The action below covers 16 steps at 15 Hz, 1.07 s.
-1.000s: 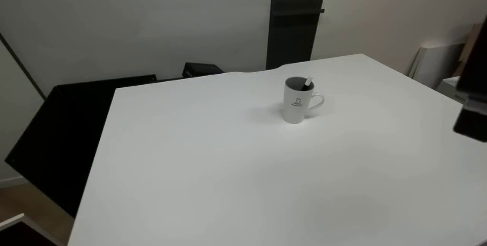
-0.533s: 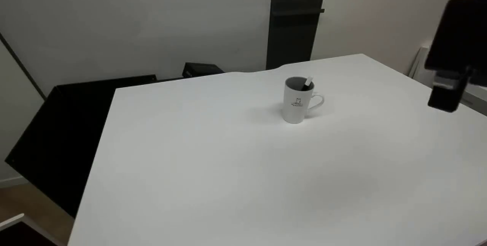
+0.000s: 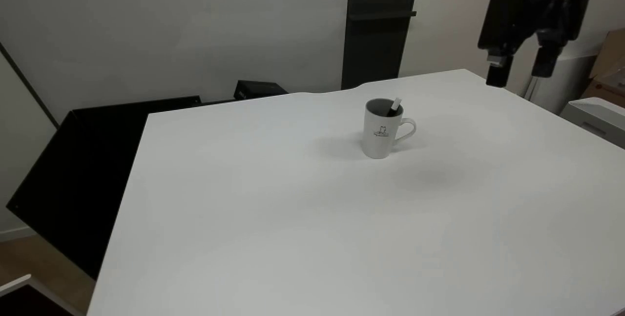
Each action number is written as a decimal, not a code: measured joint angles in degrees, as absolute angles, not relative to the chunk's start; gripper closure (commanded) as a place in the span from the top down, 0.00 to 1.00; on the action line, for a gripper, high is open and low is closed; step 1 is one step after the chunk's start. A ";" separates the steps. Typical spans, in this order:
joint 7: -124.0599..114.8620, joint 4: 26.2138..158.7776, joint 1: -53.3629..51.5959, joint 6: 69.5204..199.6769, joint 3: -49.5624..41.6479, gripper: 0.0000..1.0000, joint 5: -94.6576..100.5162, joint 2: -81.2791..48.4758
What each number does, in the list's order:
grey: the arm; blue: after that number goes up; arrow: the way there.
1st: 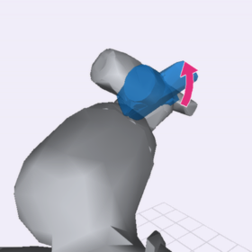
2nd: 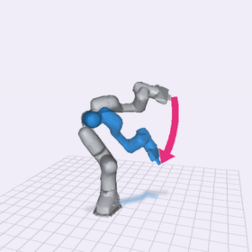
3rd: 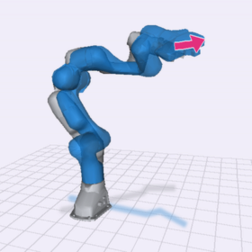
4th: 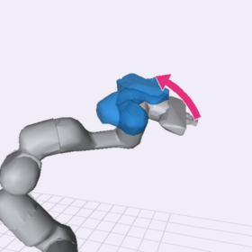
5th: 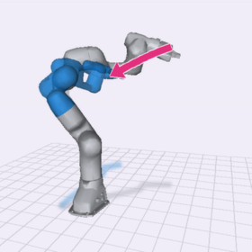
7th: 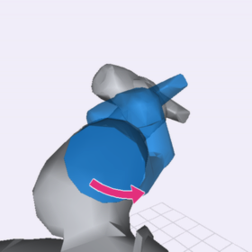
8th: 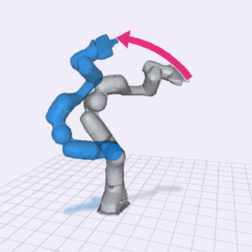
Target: Remove the marker from the mug and place it on the table
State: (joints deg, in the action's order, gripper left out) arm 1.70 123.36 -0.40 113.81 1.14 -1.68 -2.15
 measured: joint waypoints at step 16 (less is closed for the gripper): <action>5.39 98.59 5.61 128.08 -2.05 1.00 -4.34 -29.37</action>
State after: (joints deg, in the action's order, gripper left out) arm 5.39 98.59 5.61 128.08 -2.05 -4.34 -29.37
